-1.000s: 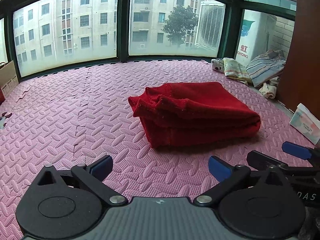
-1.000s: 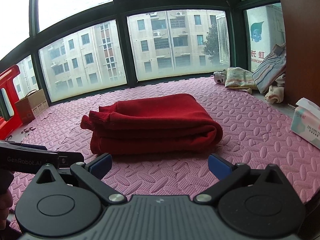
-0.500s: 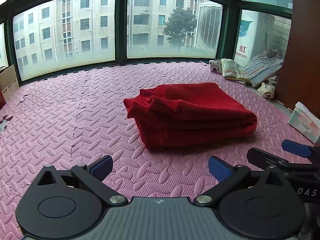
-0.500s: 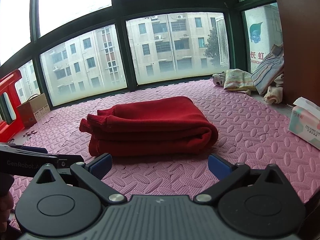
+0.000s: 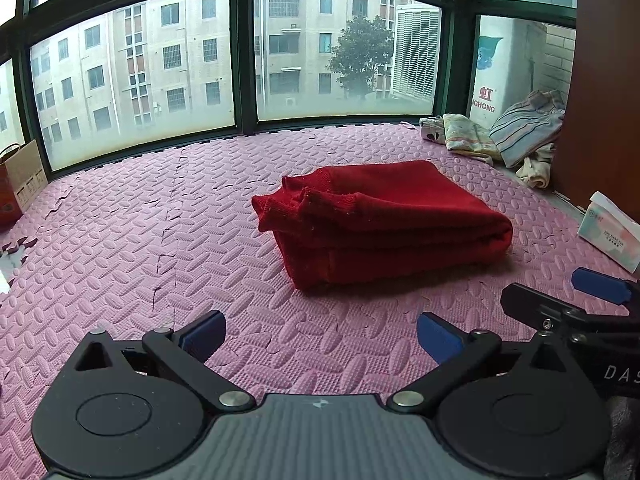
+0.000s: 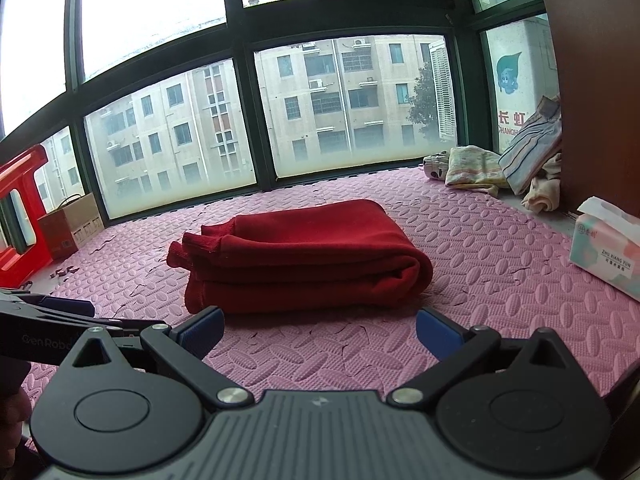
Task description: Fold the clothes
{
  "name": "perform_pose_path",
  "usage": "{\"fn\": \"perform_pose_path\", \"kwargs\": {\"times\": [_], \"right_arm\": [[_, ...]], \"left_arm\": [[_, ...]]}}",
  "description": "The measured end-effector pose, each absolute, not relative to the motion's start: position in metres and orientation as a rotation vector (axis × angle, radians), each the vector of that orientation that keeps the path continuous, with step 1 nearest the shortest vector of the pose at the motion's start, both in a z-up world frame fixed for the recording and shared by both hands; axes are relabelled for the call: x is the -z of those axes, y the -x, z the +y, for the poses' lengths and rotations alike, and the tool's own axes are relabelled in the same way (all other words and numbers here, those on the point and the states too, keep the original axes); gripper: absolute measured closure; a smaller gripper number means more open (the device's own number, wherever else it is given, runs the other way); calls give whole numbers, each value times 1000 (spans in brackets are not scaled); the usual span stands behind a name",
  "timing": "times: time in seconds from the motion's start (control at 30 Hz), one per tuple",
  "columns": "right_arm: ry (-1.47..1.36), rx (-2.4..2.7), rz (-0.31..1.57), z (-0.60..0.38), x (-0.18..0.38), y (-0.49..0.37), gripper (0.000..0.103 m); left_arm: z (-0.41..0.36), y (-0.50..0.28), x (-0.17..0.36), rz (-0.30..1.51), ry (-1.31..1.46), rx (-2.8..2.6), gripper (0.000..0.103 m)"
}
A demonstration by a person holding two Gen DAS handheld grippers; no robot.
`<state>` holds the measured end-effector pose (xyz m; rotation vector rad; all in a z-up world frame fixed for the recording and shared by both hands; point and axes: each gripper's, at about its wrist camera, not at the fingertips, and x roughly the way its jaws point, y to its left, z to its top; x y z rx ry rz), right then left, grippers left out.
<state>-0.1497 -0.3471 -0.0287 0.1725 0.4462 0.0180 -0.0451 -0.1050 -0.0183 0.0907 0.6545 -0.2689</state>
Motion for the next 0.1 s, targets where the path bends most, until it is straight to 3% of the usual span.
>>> {"fn": "perform_pose_path", "kwargs": {"times": [0.1], "right_arm": [[-170, -15, 449, -348, 29, 149, 0]], "left_arm": [[-106, 44, 19, 658, -98, 265, 0]]}}
